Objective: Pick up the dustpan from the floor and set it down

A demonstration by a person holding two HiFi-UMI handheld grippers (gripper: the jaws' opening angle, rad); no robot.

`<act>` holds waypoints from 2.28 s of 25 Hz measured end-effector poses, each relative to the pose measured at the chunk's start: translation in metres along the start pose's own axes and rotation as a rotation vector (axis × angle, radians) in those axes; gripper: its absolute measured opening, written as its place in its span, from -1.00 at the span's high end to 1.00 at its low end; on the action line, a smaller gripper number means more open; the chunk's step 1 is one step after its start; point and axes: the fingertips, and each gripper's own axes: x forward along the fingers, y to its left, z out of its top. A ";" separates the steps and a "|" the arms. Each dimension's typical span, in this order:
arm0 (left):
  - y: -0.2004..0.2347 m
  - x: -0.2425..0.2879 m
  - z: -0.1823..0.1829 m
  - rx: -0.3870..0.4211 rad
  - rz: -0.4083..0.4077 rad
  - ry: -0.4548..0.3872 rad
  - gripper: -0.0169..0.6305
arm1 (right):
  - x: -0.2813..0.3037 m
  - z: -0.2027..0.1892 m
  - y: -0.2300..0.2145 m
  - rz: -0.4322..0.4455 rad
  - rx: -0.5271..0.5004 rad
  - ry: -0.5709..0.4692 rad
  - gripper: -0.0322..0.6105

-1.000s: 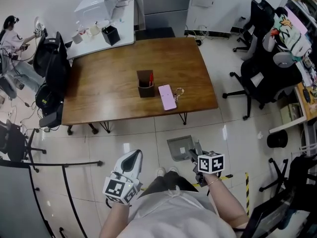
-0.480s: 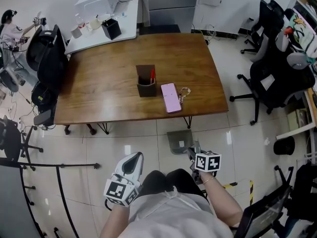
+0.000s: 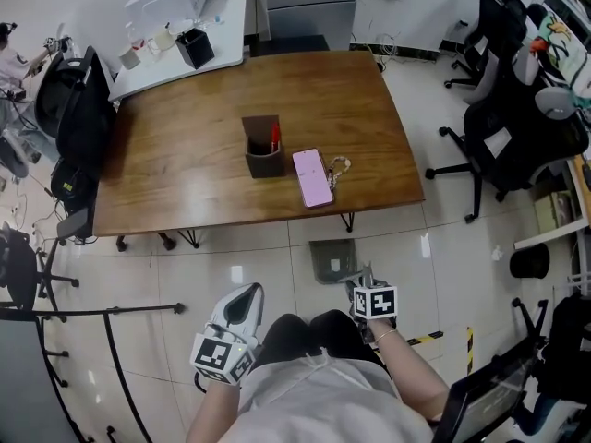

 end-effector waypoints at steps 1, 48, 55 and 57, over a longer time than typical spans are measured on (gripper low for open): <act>-0.002 0.000 0.001 -0.001 -0.006 0.001 0.90 | 0.001 -0.004 0.000 -0.010 -0.039 0.028 0.37; -0.271 -0.223 0.079 0.142 -0.085 -0.170 0.90 | -0.483 -0.082 0.206 0.309 -0.464 -0.851 0.89; -0.275 -0.237 0.072 0.152 -0.101 -0.172 0.90 | -0.476 -0.089 0.197 0.256 -0.369 -0.843 0.89; -0.279 -0.237 0.069 0.144 -0.112 -0.175 0.90 | -0.476 -0.089 0.195 0.245 -0.377 -0.838 0.89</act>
